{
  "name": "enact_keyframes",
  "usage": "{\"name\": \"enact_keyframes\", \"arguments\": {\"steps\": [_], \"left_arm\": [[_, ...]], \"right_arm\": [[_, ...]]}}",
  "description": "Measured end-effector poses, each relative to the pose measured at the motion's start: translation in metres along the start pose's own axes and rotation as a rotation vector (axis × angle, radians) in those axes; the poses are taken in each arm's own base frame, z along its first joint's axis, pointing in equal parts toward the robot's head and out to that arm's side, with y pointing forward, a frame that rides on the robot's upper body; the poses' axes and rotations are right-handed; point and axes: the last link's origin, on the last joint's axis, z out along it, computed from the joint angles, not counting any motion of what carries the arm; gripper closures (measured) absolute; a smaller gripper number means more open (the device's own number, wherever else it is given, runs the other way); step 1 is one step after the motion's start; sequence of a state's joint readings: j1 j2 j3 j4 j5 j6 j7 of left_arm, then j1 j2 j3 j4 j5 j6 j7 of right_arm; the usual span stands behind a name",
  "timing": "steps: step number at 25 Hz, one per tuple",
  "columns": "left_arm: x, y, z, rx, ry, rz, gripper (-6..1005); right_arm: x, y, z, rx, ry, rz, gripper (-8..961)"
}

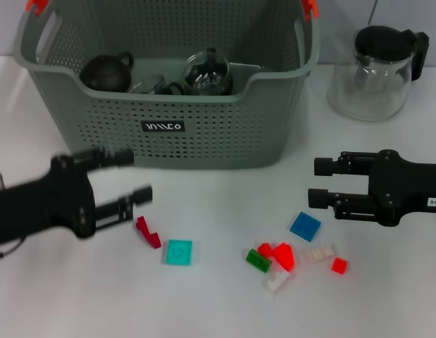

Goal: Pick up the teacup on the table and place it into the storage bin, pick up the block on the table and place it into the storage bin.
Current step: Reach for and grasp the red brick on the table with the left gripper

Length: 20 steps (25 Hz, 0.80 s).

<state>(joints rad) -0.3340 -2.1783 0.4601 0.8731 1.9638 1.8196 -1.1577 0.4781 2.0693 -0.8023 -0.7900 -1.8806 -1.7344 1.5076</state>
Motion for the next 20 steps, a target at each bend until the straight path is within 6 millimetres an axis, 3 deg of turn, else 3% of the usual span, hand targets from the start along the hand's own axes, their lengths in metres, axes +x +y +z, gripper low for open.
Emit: {"name": "enact_keyframes", "arguments": {"steps": [5, 10, 20], "left_arm": [[-0.034, 0.012, 0.0, -0.006, -0.081, -0.006, 353], [-0.06, 0.011, 0.016, 0.045, -0.134, 0.026, 353], [-0.086, 0.006, 0.031, 0.118, -0.224, 0.049, 352]], "right_arm": [[0.0, 0.0, 0.0, 0.0, -0.001, 0.001, 278], [0.002, 0.001, 0.0, 0.001, -0.001, 0.005, 279], [0.003, 0.001, -0.002, 0.002, 0.0, 0.011, 278]]}}
